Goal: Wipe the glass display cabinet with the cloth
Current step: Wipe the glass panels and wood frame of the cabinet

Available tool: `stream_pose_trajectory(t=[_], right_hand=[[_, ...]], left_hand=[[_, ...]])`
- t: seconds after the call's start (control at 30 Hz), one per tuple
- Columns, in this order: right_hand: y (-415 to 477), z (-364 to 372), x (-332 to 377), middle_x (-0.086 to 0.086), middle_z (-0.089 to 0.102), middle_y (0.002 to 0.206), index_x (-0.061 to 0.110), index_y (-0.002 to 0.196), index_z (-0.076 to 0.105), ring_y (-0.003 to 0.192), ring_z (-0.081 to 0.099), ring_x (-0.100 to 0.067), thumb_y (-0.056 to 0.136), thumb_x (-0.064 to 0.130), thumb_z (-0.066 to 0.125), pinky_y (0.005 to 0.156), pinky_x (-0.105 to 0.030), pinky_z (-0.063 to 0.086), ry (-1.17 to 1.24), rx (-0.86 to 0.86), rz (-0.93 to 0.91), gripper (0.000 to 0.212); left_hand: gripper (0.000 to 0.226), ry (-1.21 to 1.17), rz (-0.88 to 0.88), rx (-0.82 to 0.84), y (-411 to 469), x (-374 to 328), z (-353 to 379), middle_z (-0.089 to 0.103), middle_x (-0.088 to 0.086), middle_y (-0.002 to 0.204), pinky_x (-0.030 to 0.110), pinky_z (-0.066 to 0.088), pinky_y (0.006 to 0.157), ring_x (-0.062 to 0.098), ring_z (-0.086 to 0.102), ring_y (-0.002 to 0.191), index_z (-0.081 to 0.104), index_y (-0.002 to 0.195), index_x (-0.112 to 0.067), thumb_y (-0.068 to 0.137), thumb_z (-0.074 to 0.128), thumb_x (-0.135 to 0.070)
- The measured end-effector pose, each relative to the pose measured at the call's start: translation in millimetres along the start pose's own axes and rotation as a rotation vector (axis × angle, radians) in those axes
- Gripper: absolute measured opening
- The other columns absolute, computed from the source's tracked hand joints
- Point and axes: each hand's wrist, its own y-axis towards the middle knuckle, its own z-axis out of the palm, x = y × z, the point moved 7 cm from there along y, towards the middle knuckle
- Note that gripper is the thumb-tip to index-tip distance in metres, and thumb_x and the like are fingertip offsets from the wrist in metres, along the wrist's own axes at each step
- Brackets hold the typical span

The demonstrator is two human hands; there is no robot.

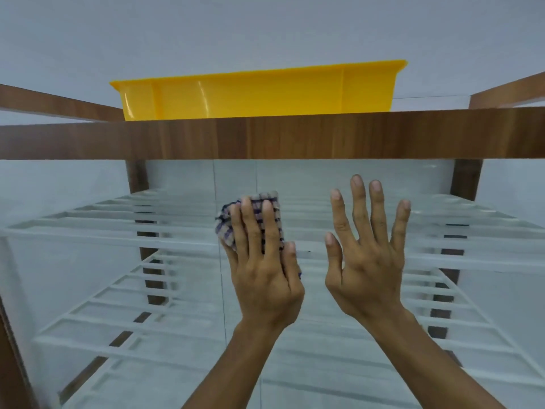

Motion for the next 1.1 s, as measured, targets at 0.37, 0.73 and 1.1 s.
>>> stream_pose_trajectory(t=[0.37,0.73,1.1], right_hand=[[-43.5,-45.4,-104.7,-0.020,0.018,0.166,0.014,0.157,0.034,0.156,0.013,-0.036,0.103,0.027,0.037,0.122,-0.068,0.010,-0.046,-0.019,0.137,0.055],[-48.8,-103.9,-221.7,-0.020,0.021,0.166,0.016,0.156,0.034,0.157,0.013,-0.036,0.106,0.028,0.031,0.125,-0.063,0.005,-0.099,-0.032,0.200,0.052],[-84.0,-183.7,-340.9,-0.025,0.015,0.166,0.002,0.158,0.026,0.157,0.007,-0.038,0.099,0.010,0.040,0.124,-0.064,0.012,-0.113,-0.062,0.238,0.061]], left_hand=[[0.058,0.018,0.324,0.109,-29.2,-115.7,48.9,0.015,0.012,0.171,0.056,0.011,0.127,0.029,0.010,0.159,0.026,0.161,-0.016,0.107,0.042,-0.029],[0.055,0.050,0.408,0.109,-25.1,-226.4,94.2,0.022,0.011,0.169,0.053,0.007,0.128,0.029,0.015,0.159,0.032,0.161,-0.017,0.108,0.043,-0.029],[0.068,0.016,0.508,0.158,-43.9,-362.3,148.4,0.021,0.010,0.170,0.050,0.001,0.129,0.028,0.012,0.159,0.031,0.161,-0.018,0.099,0.059,-0.022]])
